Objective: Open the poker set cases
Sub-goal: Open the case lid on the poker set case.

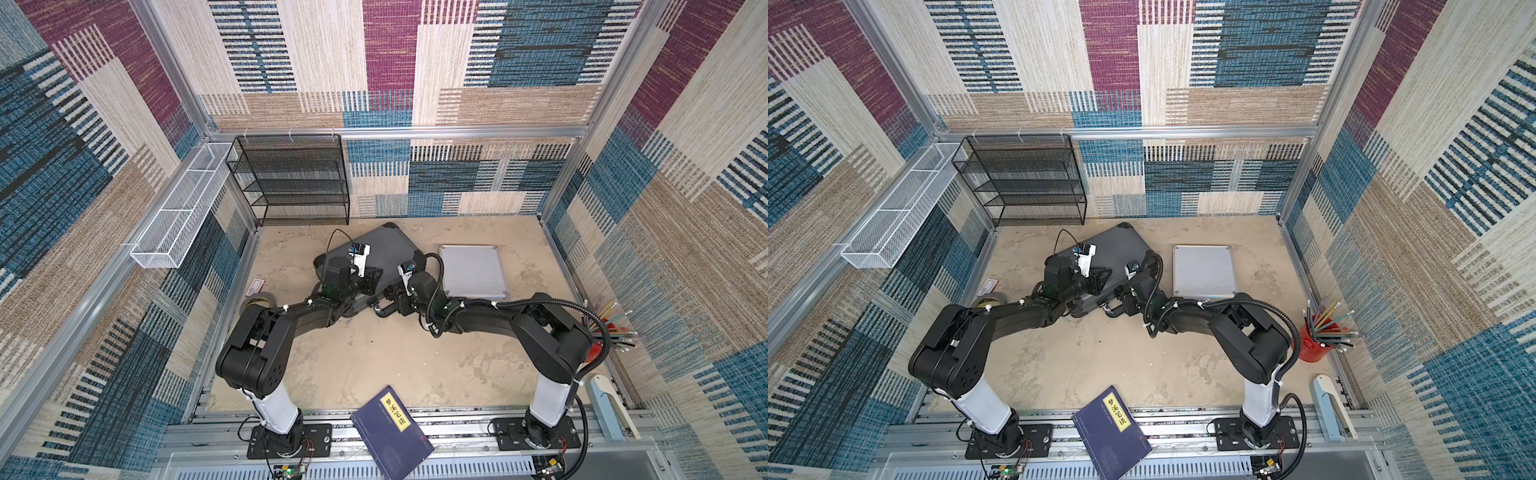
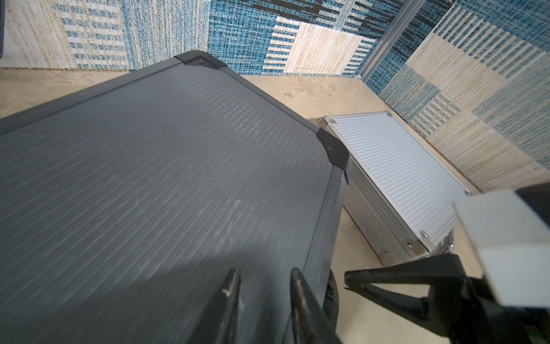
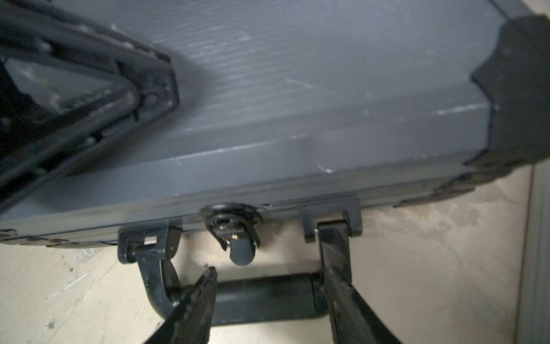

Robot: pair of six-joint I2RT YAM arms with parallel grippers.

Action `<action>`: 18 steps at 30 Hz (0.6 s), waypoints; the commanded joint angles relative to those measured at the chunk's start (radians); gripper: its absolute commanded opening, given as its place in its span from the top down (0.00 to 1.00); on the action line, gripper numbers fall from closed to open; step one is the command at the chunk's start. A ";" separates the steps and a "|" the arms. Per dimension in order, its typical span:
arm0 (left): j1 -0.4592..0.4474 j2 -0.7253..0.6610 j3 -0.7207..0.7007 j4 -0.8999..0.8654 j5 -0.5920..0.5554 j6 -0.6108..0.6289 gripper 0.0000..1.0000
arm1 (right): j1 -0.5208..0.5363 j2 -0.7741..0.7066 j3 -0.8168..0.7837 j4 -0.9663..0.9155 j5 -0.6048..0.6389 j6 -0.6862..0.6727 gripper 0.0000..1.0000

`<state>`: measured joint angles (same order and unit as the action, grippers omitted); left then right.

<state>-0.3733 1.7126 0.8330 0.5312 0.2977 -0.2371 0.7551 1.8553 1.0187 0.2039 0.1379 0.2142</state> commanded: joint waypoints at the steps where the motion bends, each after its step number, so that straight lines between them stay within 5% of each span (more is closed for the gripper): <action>1: 0.002 0.010 -0.006 -0.202 0.033 -0.049 0.69 | 0.002 0.026 0.039 0.019 -0.019 -0.053 0.38; 18: 0.024 0.028 -0.009 -0.173 0.061 -0.071 0.70 | 0.023 0.137 0.149 -0.073 0.066 -0.039 0.39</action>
<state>-0.3511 1.7222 0.8345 0.5407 0.3470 -0.2657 0.7776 1.9781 1.1461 0.1513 0.1513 0.1535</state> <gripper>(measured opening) 0.294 0.615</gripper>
